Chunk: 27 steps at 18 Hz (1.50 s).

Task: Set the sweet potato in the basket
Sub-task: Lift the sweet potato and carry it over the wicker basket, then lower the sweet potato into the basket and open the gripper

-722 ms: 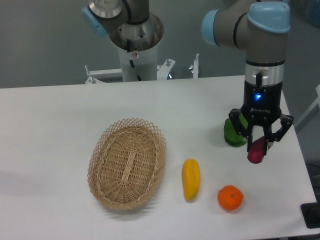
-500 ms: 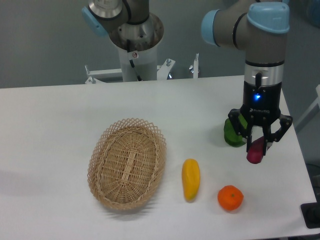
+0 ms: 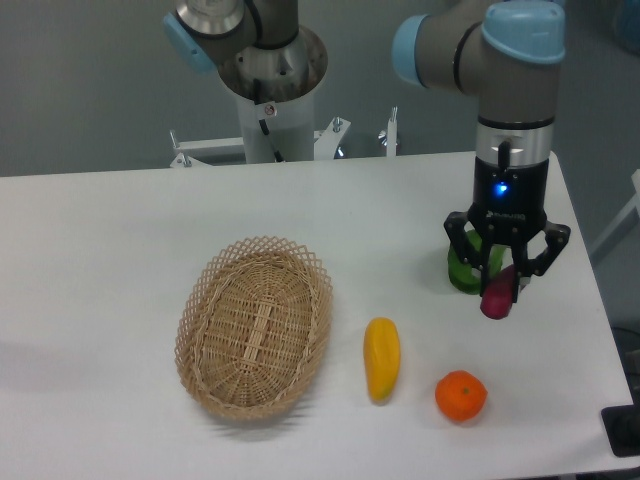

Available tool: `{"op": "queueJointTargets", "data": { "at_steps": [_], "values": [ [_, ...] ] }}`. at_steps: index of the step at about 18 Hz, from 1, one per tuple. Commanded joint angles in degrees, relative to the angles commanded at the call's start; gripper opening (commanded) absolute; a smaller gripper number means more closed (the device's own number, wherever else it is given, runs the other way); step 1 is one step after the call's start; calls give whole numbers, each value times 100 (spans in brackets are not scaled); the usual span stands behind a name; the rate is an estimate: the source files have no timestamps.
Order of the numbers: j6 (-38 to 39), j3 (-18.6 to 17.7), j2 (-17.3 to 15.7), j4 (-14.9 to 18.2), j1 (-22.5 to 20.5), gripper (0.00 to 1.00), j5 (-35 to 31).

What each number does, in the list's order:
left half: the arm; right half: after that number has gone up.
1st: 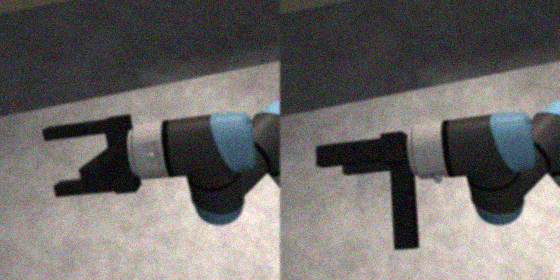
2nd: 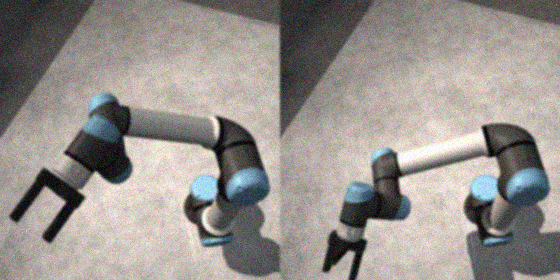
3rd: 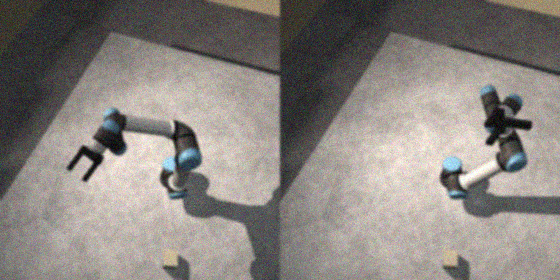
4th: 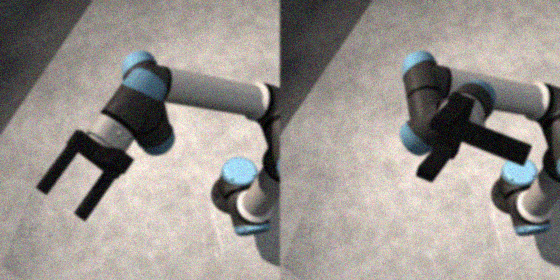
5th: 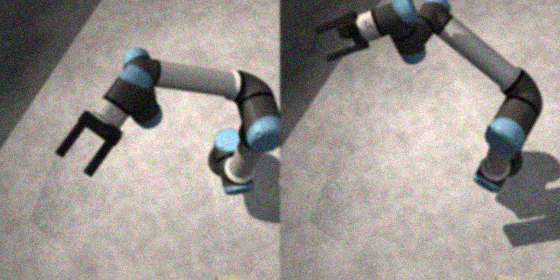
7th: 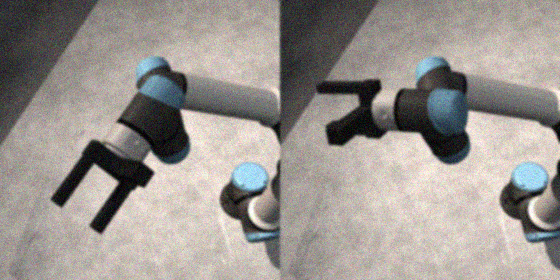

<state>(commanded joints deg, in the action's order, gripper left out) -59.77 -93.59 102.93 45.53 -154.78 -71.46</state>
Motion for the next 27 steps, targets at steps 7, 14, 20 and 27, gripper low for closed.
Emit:
{"op": "queueJointTargets", "data": {
  "at_steps": [7, 14, 20, 27],
  "values": [
    [1597, -581, -238, -106, 789, 33, -771],
    [2241, -889, 131, -123, 2020, 33, -1906],
    [2241, -968, 693, -132, 2759, 33, -2249],
    [2259, -1117, 1010, -202, 3296, 33, -2338]
  ]
}}
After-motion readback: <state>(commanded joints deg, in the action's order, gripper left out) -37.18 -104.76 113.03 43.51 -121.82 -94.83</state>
